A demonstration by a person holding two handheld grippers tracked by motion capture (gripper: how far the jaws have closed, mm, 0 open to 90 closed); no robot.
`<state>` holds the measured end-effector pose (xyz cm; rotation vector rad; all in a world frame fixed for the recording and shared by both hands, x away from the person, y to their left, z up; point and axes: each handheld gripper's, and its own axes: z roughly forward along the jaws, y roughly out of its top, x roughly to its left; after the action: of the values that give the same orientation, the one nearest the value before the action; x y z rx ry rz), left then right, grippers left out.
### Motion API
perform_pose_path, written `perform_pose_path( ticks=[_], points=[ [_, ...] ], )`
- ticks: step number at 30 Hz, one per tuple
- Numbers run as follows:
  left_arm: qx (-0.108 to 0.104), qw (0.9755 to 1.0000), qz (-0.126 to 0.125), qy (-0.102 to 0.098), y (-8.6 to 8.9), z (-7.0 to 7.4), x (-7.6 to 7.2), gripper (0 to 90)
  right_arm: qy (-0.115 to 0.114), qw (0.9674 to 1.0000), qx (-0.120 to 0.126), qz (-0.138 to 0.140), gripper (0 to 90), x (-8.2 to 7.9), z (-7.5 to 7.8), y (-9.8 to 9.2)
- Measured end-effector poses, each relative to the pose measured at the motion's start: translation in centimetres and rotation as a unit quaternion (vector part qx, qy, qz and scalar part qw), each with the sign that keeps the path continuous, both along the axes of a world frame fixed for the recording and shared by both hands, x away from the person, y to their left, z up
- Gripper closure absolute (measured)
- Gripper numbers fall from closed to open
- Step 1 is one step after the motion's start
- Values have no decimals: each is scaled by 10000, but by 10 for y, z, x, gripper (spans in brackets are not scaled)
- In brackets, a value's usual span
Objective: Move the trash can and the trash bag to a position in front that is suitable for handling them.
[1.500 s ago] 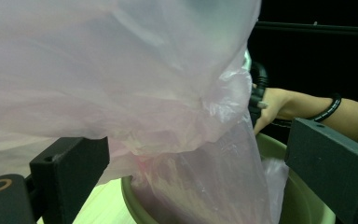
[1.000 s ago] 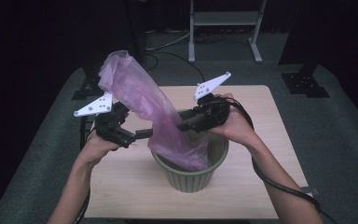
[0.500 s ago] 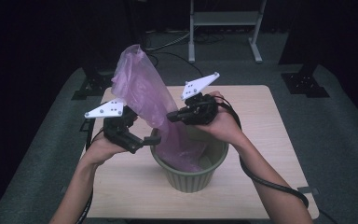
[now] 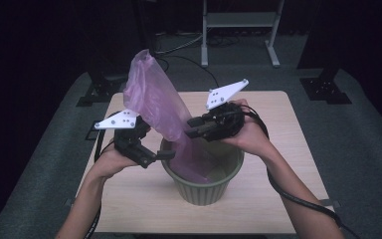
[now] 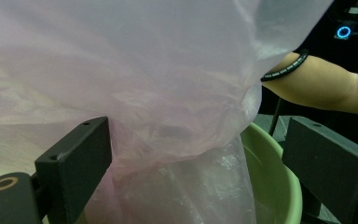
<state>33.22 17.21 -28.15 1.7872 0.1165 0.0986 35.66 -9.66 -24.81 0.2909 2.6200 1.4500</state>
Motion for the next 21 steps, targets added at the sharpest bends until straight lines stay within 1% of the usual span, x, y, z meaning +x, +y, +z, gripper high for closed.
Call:
perform_pose_path(
  ticks=[1, 2, 3, 4, 5, 6, 7, 8, 9, 10, 11, 12, 13, 14, 15, 16, 17, 19, 20, 21],
  points=[
    [0, 10000, 0, 0, 0, 0, 0, 69, -11, 10000, 34, 40, 580, 1, 1, 2],
    [19, 10000, -44, -19, -1, 0, 0, 69, -11, 10000, 34, 40, 580, 1, 1, 2],
    [33, 9999, -90, -92, -2, 1, 1, 69, -67, 9999, 50, 63, 546, 2, 3, 8],
    [42, 10000, -81, 41, -3, 1, -1, 69, -114, 9999, 23, 57, 542, 3, 3, 11],
    [81, 9999, -119, -7, -4, 1, -1, 69, -114, 9999, 23, 57, 542, 3, 3, 11],
    [126, 9998, -173, -31, -7, 1, -1, 69, -116, 9999, -18, 98, 566, 3, 0, 17],
    [147, 9997, -188, -77, -8, 2, -1, 69, -127, 9999, -45, 96, 616, 3, -1, 19],
    [126, 9996, -170, 160, -9, 1, -5, 69, -175, 9998, -79, 98, 676, 2, -2, 21],
    [157, 9996, -175, 147, -10, 1, -6, 70, -194, 9997, -85, 91, 755, 1, -4, 22],
    [157, 9996, -175, 147, -10, 1, -6, 69, -194, 9997, -85, 91, 755, 1, -4, 22],
    [193, 9996, -182, 133, -10, 1, -6, 69, -185, 9997, -81, 100, 820, 0, -5, 23],
    [242, 9996, -170, -19, -10, 1, -4, 69, -182, 9997, -103, 107, 872, -1, -7, 22],
    [231, 9995, -190, -23, -10, 1, -4, 69, -198, 9997, -111, 117, 900, -2, -8, 21],
    [214, 9995, -206, -62, -9, 1, -4, 70, -196, 9997, -121, 98, 900, -3, -9, 19],
    [201, 9996, -213, -59, -9, 1, -4, 70, -201, 9997, -134, 96, 900, -4, -9, 17],
    [179, 9997, -188, 4, -9, 1, -5, 70, -199, 9996, -133, 115, 900, -5, -10, 15],
    [165, 9996, -204, -45, -9, 1, -4, 70, -180, 9996, -178, 123, 900, -9, -11, 9],
    [166, 9997, -175, -29, -9, 1, -4, 70, -180, 9995, -248, 114, 900, -11, -13, 3],
    [170, 9997, -144, 23, -9, 0, -5, 70, -129, 9994, -293, 103, 900, -13, -15, 1],
    [170, 9997, -144, 23, -9, 0, -5, 70, -89, 9993, -347, 114, 900, -14, -17, -2]
  ],
)
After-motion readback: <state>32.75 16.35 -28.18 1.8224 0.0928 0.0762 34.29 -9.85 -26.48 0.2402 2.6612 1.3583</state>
